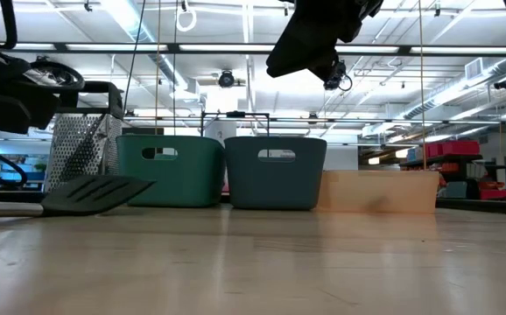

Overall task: Pick & Place Kitchen Items
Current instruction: Put the black spatula into the green bin

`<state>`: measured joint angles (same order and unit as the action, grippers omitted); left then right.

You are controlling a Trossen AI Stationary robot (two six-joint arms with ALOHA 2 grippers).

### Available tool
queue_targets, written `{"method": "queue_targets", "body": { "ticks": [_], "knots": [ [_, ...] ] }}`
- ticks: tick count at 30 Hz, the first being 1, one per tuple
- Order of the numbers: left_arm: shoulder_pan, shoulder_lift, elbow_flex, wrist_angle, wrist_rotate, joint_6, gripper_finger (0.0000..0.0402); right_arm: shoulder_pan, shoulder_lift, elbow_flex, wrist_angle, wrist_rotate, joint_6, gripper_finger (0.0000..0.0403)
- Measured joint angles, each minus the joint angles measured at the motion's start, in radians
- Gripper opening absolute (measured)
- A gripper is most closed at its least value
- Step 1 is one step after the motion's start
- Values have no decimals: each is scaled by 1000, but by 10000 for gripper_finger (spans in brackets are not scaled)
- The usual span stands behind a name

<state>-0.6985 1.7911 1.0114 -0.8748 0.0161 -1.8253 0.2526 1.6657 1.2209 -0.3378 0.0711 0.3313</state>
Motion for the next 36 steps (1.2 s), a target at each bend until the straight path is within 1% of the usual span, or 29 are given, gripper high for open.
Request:
{"method": "queue_targets", "body": {
  "ticks": [4,14,17,20,25,30,33,36],
  "knots": [
    [-3,-15,15,-59,-46,27,81,0,0,0,0,0,0,68],
    [-7,-101,82,-160,-194,16,81,0,0,0,0,0,0,68],
    [-7,-110,117,-222,-235,18,81,0,0,0,0,0,0,68],
    [-7,-117,167,-287,-298,19,81,0,0,0,0,0,0,68],
    [0,-117,258,-427,-360,45,81,0,0,0,1,0,0,68],
    [46,-148,311,-524,-421,97,81,0,0,0,2,0,0,68],
    [87,-188,312,-572,-453,132,81,0,0,0,2,0,0,68],
    [139,-237,313,-585,-488,191,81,1,0,0,2,0,0,68]
  ]
}}
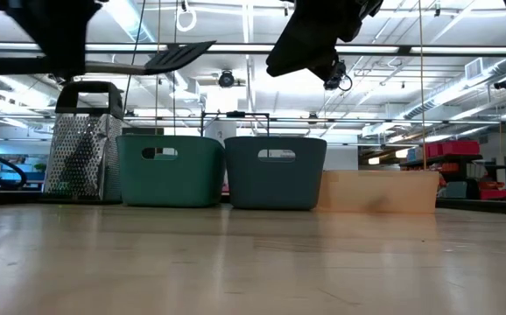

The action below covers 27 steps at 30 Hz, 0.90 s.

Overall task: Pick & Place Kitchen Items
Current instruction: Put the black spatula into the green bin

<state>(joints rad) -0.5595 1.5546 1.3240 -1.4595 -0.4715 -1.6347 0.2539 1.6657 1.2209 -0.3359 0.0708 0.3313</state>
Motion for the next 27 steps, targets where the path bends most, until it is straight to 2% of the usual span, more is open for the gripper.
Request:
{"method": "queue_targets", "body": {
  "ticks": [7,12,20,27],
  "knots": [
    [151,-125,0,8,-90,167,81,3,0,0,0,0,0,68],
    [273,-187,0,64,-98,319,81,3,0,0,0,0,0,68],
    [460,-223,0,180,-85,557,81,3,0,0,2,0,0,68],
    [629,-222,0,242,-5,723,81,3,0,0,2,0,0,68]
  ]
}}
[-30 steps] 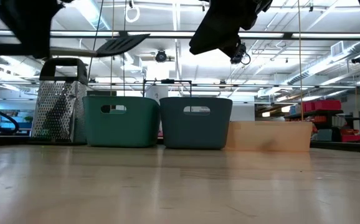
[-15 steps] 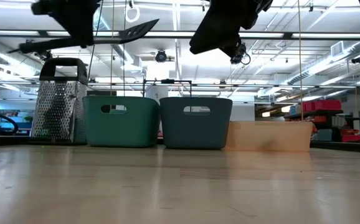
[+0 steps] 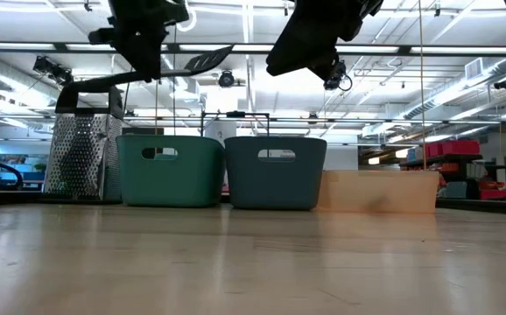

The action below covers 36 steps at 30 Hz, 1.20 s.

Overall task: Pick & Place Kitchen Items
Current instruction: Put the black spatula into the green bin

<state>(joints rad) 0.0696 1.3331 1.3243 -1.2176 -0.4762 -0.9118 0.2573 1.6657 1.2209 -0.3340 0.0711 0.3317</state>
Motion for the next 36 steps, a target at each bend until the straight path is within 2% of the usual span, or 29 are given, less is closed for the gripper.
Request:
{"method": "queue_targets", "body": {
  "ticks": [8,21,36],
  "knots": [
    [123,0,0,67,77,146,80,0,0,0,0,0,28,68],
    [199,0,0,168,73,295,80,0,0,0,1,0,26,68],
    [289,2,-8,139,81,415,80,0,0,0,123,0,29,68]
  ]
}}
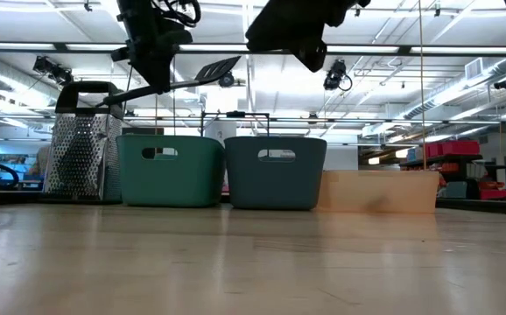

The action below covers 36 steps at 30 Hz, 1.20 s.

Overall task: Pick & Place Kitchen Items
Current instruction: Put the black spatula into the green bin

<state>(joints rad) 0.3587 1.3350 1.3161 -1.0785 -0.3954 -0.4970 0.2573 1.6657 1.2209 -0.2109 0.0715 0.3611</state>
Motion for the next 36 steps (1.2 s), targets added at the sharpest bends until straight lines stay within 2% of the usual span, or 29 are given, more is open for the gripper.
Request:
{"method": "queue_targets", "body": {
  "ticks": [12,27,36],
  "knots": [
    [27,0,-1,-36,11,28,80,0,0,0,9,0,-3,68],
    [82,0,-2,-39,41,-98,80,0,0,0,9,52,-13,68],
    [116,7,-3,59,70,-144,80,0,0,0,9,52,-41,68]
  ]
}}
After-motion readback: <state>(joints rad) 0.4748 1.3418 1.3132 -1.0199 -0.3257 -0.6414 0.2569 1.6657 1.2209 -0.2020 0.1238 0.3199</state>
